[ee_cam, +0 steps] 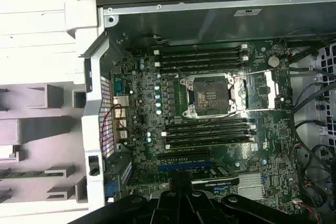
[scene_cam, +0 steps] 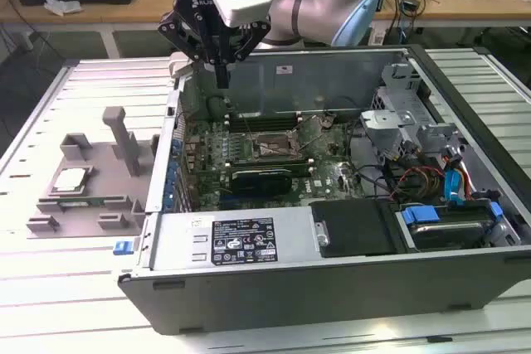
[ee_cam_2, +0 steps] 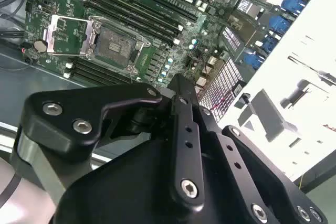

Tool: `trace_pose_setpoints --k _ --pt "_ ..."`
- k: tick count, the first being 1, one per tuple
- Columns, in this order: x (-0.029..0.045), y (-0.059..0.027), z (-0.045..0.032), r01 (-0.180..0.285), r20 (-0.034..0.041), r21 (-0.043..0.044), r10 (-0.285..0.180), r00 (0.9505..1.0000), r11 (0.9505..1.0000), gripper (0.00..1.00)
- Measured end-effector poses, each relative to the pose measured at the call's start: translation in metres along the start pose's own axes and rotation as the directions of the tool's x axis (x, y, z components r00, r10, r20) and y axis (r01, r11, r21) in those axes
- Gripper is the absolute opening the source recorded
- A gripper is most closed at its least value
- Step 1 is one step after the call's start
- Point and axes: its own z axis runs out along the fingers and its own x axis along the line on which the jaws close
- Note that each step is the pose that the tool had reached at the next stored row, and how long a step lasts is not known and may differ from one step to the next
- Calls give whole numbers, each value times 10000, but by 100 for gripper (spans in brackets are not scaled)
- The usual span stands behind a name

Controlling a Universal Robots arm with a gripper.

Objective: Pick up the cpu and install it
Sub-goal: 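Reach for the cpu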

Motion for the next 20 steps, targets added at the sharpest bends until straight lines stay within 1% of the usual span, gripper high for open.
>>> trace_pose_setpoints --k 10,16,20 --pt "7 0 -1 -1 0 0 1 10000 10000 11" --pt "67 -5 -2 0 -1 -12 0 10000 10000 11" --pt "140 -11 -4 0 0 -12 0 10000 10000 11"
